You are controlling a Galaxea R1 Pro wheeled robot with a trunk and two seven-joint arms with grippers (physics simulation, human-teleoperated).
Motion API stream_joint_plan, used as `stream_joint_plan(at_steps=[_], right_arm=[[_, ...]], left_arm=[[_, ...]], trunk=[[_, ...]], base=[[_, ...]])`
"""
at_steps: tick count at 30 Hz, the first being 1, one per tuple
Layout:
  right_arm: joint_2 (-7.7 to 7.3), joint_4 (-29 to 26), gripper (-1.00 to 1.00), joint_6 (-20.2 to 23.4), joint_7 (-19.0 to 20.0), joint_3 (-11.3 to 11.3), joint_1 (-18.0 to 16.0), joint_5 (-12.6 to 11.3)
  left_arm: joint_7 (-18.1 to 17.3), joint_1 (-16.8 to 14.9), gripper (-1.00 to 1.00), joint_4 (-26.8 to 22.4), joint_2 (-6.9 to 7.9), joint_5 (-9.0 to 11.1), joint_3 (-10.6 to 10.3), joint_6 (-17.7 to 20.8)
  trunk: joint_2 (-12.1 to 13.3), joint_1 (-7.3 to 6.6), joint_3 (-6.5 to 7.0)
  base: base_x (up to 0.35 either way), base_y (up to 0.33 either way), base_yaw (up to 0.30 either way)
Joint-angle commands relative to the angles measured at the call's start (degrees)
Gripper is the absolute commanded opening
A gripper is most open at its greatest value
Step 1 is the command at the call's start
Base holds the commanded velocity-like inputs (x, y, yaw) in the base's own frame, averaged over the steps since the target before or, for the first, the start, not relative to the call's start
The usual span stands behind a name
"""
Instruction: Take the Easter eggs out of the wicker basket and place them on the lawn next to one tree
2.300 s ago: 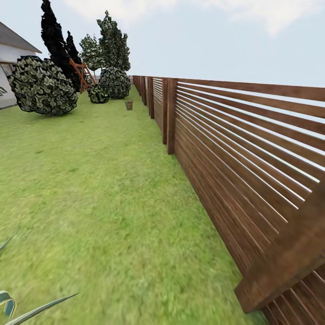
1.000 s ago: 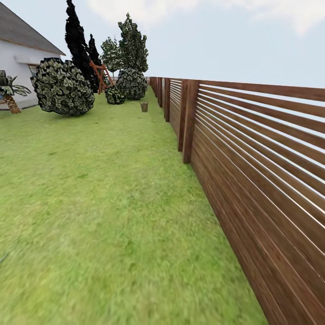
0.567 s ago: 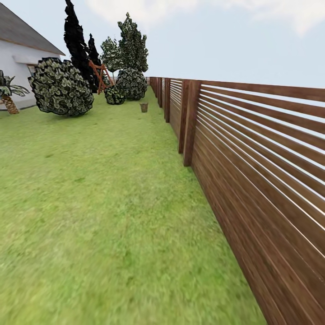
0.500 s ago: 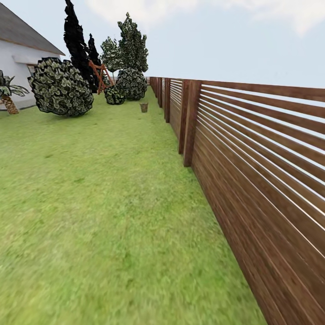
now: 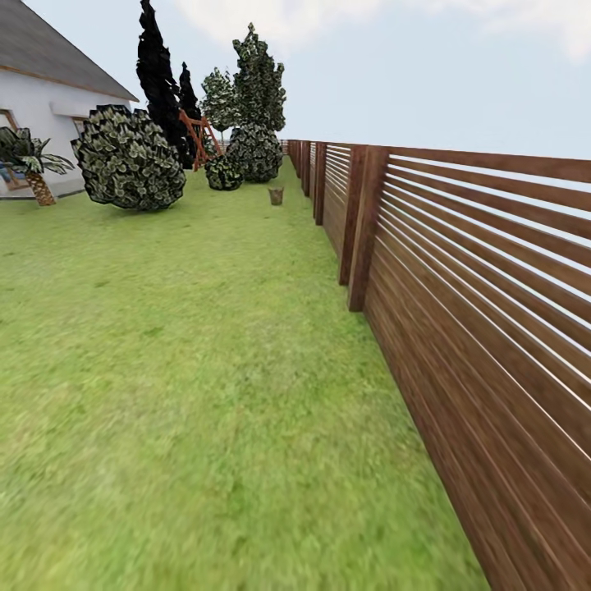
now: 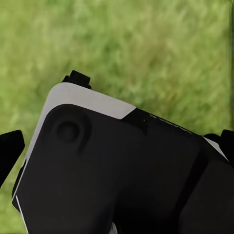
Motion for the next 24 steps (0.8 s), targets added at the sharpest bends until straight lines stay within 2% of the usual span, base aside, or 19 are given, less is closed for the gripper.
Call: stream_joint_plan(at_steps=[1,24], right_arm=[[0.0,0.0,1.0,0.0,0.0,0.0,0.0,0.0],[0.0,0.1,1.0,0.1,0.0,-0.1,0.0,0.0]], left_arm=[[0.0,0.0,1.0,0.0,0.02,0.0,0.0,0.0],[0.0,0.0,1.0,0.0,-0.12,0.0,0.0,0.0]], trunk=[[0.0,0.0,0.0],[0.0,0.0,0.0]], base=[[0.332,0.0,0.001],[0.332,0.0,0.0]])
